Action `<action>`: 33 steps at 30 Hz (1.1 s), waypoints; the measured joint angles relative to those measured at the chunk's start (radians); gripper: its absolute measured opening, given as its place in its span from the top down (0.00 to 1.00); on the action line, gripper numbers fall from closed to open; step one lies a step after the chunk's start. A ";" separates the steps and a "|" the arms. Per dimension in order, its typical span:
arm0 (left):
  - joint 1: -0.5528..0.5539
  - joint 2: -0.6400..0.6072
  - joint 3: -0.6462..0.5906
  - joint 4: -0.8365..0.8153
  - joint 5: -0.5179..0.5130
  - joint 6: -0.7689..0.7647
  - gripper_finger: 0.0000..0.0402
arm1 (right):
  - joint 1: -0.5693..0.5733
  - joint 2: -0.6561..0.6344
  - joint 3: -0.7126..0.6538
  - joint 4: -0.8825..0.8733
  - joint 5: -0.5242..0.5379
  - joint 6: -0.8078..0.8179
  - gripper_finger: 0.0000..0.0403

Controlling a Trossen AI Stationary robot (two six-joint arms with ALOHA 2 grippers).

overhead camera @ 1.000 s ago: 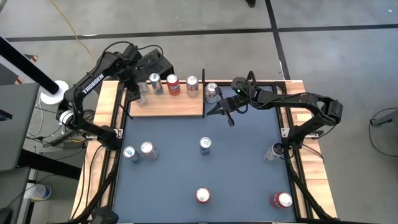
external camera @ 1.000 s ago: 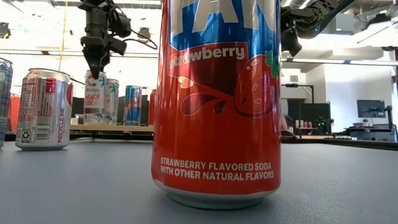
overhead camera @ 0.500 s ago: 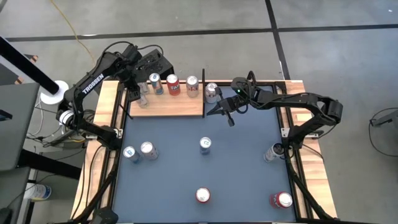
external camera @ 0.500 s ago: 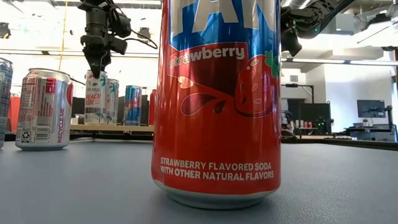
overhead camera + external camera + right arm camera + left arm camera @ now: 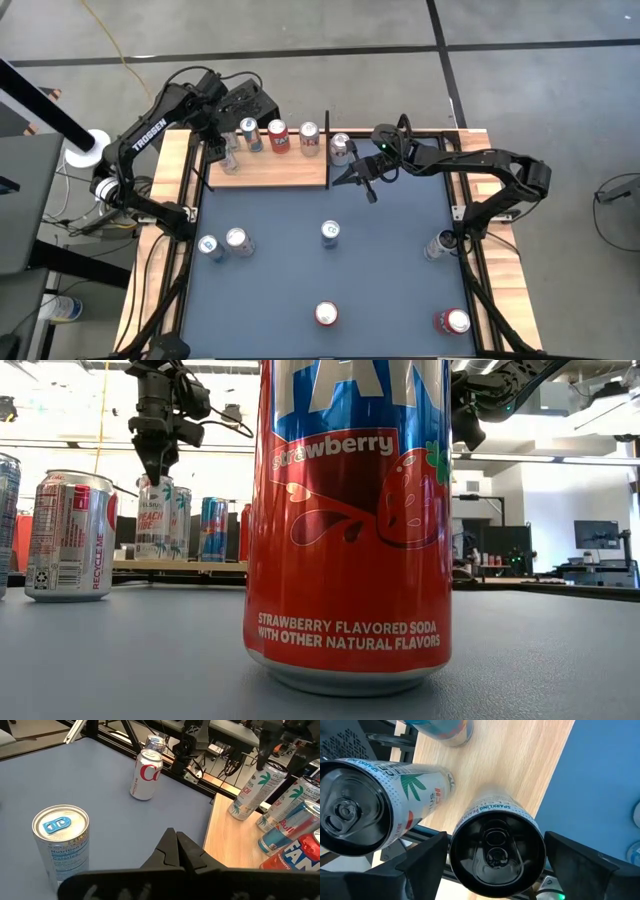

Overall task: Place canned beverage on shelf
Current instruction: Put the bottom white pink soda can on the shelf aligned with the other white pink soda can

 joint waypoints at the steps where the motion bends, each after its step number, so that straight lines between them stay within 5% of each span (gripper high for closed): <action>1: 0.000 0.000 0.000 -0.001 -0.002 0.001 0.21 | 0.000 0.000 0.000 0.000 0.000 0.000 1.00; 18: -0.033 -0.017 0.239 -0.122 -0.021 -0.111 0.21 | 0.000 0.000 0.000 0.000 0.002 -0.001 1.00; 22: -0.091 -0.042 0.237 -0.125 0.057 -0.192 0.24 | 0.000 0.000 0.000 0.000 0.003 -0.006 1.00; 27: -0.206 -0.042 0.184 -0.145 0.078 -0.228 0.42 | 0.000 0.000 0.000 0.000 0.003 -0.009 1.00; 33: -0.272 -0.041 0.119 -0.181 0.032 -0.177 0.80 | 0.000 0.000 0.000 -0.003 0.003 -0.010 1.00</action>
